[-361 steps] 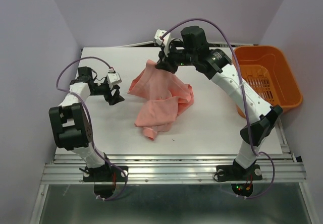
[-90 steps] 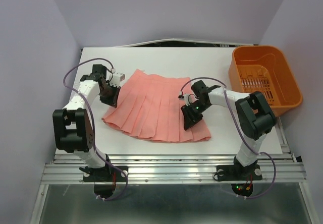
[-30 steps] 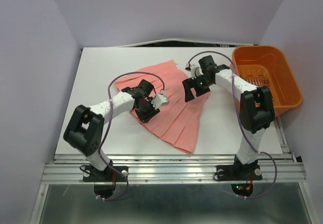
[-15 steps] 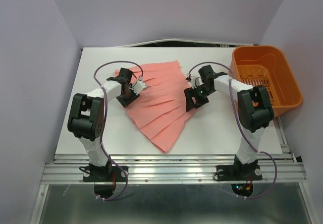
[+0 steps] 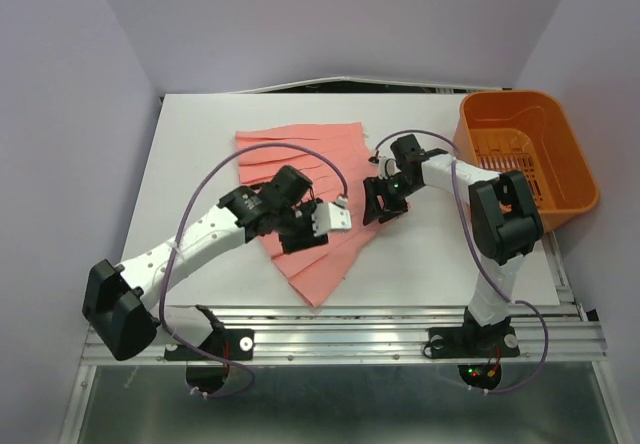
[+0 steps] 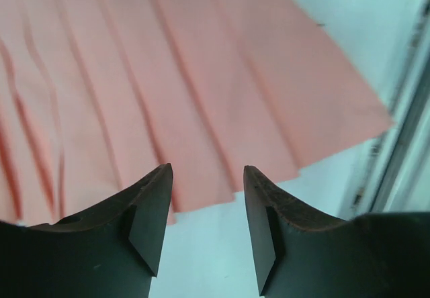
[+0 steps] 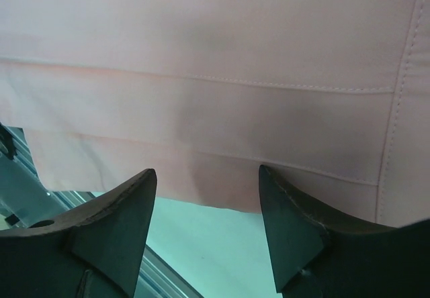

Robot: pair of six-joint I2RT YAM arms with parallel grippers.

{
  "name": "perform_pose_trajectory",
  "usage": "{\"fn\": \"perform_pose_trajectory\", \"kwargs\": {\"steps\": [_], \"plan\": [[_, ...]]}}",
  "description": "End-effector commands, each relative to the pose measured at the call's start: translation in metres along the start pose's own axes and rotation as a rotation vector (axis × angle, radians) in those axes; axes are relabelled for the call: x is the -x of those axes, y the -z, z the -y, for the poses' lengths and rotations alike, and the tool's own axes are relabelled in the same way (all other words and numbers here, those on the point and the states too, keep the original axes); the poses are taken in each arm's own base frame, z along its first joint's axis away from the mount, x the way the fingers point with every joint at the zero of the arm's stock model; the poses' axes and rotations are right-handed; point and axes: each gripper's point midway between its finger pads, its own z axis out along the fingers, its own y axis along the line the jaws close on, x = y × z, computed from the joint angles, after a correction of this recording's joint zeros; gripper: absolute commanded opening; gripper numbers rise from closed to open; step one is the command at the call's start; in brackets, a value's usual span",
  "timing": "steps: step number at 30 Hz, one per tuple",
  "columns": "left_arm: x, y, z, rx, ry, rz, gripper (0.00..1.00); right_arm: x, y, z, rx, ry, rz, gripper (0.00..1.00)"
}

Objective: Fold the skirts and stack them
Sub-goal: Fold the skirt

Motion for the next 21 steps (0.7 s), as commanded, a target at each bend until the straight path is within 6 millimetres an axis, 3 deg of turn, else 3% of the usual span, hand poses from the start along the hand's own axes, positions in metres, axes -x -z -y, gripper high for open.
{"fn": "perform_pose_trajectory", "kwargs": {"steps": [1,4,7,8,10,11,12,15,16,17,19,21], "plan": [[-0.025,-0.016,0.079,-0.185,0.043,-0.118,0.59,-0.006,-0.007,0.005,-0.019,-0.021,-0.001,0.66],[-0.030,-0.028,0.079,-0.138,0.058,-0.148,0.57,-0.019,-0.009,0.011,-0.054,-0.004,-0.037,0.62],[-0.024,-0.029,0.056,-0.091,0.116,-0.126,0.55,-0.044,-0.012,0.021,-0.134,0.003,-0.089,0.58],[-0.011,-0.025,0.045,-0.082,0.144,-0.080,0.55,-0.053,-0.015,0.019,-0.149,0.019,-0.114,0.58],[-0.013,-0.022,0.016,-0.068,0.259,-0.052,0.54,-0.078,-0.015,0.015,-0.149,0.065,-0.176,0.55],[-0.014,-0.020,0.002,-0.052,0.301,-0.041,0.54,-0.087,-0.016,0.011,-0.145,0.084,-0.200,0.54],[-0.019,-0.014,-0.027,-0.004,0.370,-0.025,0.53,-0.101,-0.014,-0.001,-0.133,0.134,-0.235,0.53],[-0.021,-0.009,-0.067,0.076,0.422,-0.005,0.53,-0.117,-0.009,-0.035,-0.039,0.217,-0.276,0.53],[-0.030,-0.015,-0.078,0.094,0.438,-0.035,0.53,-0.126,-0.004,-0.046,-0.004,0.228,-0.305,0.53],[-0.032,-0.019,-0.085,0.107,0.438,-0.039,0.53,-0.122,0.004,-0.068,0.085,0.228,-0.281,0.53],[-0.042,-0.035,-0.092,0.106,0.447,-0.075,0.53,-0.113,0.016,-0.085,0.133,0.249,-0.248,0.53],[-0.052,-0.049,-0.093,0.091,0.449,-0.105,0.51,-0.083,0.032,-0.102,0.140,0.316,-0.143,0.55]]}}
